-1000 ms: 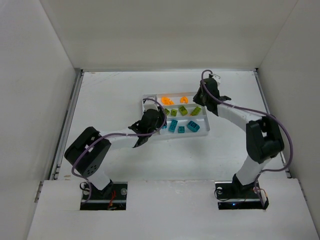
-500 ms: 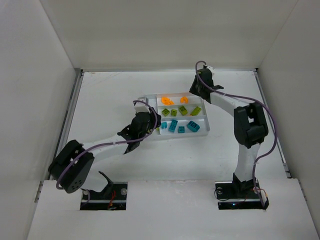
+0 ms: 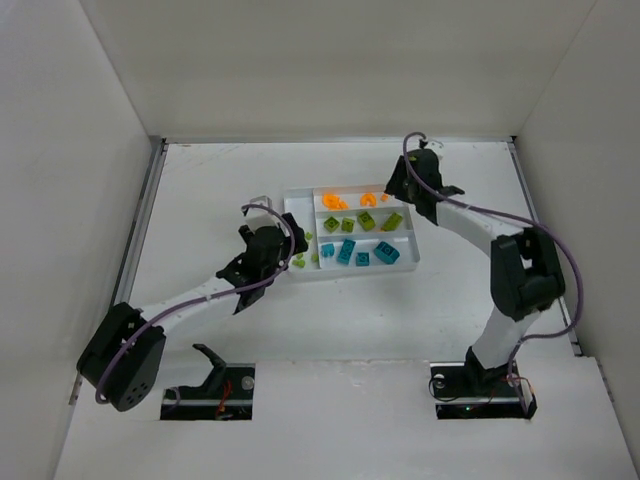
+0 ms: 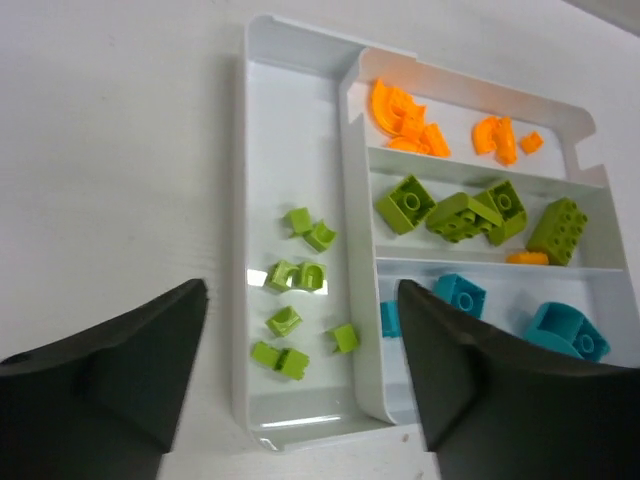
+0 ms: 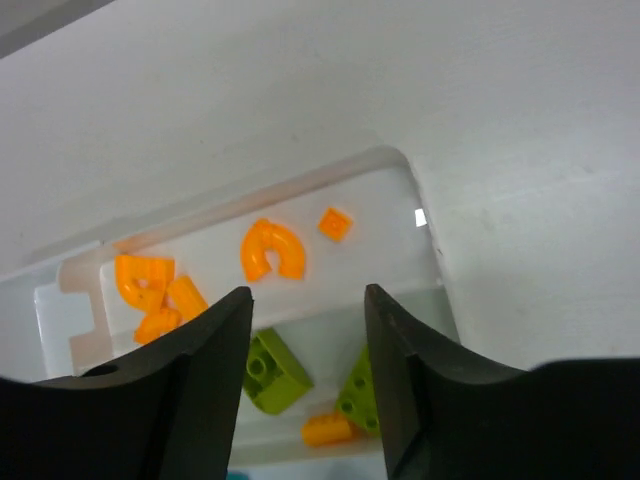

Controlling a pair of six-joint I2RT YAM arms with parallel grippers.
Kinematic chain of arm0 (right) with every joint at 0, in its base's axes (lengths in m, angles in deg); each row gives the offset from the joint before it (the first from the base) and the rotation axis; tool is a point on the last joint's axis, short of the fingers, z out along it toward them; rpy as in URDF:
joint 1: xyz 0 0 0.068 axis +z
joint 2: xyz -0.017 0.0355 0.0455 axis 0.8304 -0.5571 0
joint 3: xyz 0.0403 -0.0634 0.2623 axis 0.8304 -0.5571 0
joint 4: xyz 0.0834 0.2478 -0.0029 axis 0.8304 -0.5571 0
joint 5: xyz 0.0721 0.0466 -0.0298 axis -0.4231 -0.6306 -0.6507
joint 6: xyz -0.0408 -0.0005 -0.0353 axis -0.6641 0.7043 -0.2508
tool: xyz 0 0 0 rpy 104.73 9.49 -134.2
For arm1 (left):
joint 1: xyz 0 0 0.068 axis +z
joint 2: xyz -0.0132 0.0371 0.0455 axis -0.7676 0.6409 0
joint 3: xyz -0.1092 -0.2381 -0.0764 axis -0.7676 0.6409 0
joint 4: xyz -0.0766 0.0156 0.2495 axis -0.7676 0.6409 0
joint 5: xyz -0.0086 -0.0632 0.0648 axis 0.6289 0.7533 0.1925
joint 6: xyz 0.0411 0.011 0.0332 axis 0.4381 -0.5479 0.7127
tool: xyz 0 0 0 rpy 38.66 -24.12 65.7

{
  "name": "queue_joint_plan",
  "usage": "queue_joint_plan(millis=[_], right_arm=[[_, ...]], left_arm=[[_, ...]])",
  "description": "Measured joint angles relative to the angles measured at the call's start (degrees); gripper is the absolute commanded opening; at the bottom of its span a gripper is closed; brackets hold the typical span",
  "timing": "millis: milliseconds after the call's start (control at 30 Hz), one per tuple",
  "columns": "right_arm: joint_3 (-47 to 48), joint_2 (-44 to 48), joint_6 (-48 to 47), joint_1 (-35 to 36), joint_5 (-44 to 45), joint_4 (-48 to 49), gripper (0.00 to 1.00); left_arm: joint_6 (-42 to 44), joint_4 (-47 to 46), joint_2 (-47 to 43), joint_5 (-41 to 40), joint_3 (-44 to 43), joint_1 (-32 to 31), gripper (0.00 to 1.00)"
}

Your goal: Sort the legos into containers by color

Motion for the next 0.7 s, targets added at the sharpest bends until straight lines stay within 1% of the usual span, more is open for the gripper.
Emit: queue_joint_plan(millis=[33, 133, 200, 233, 267, 367, 500, 600, 700], right_arm=[[-3.28, 2.97, -0.11, 0.00, 0.81, 1.70, 0.60], [-13.49, 14.45, -0.24, 0.35, 3.61, 2.71, 0.69], [-18.08, 20.26, -0.24, 0.74, 5.70, 4.55, 0.75], [-20.41, 22.93, -0.24, 1.22, 6.80, 5.90, 0.81], [-22.51, 25.11, -0.22, 1.79, 7.76, 6.99, 1.00], [-28.94, 30.86, -0.42, 3.98, 10.25, 8.94, 1.00], [-37.16, 39.01, -0.33, 6.25, 15.08, 9.22, 1.00], [-41.03, 44.78, 0.07, 7.78, 18.71, 9.49, 1.00], [-43.36, 47.74, 0.72, 10.47, 20.39, 11.32, 1.00]], left_arm=[[0.15, 1.03, -0.81, -0.70, 0.00, 0.00, 1.00], [-0.33, 3.74, -3.87, -3.08, 0.00, 0.37, 1.00], [-0.50, 5.40, -5.35, -4.39, 0.00, 0.85, 1.00], [-0.68, 6.38, -5.97, -5.09, 0.00, 1.25, 1.00], [-0.92, 7.54, -6.54, -5.86, 0.00, 1.73, 1.00], [-1.73, 11.28, -8.20, -7.61, 0.00, 3.87, 1.00], [-2.82, 15.45, -11.45, -8.94, 0.00, 7.04, 1.00], [-3.50, 18.18, -14.49, -9.66, 0.00, 8.63, 1.00], [-4.61, 21.22, -17.11, -9.75, 0.33, 10.23, 1.00]])
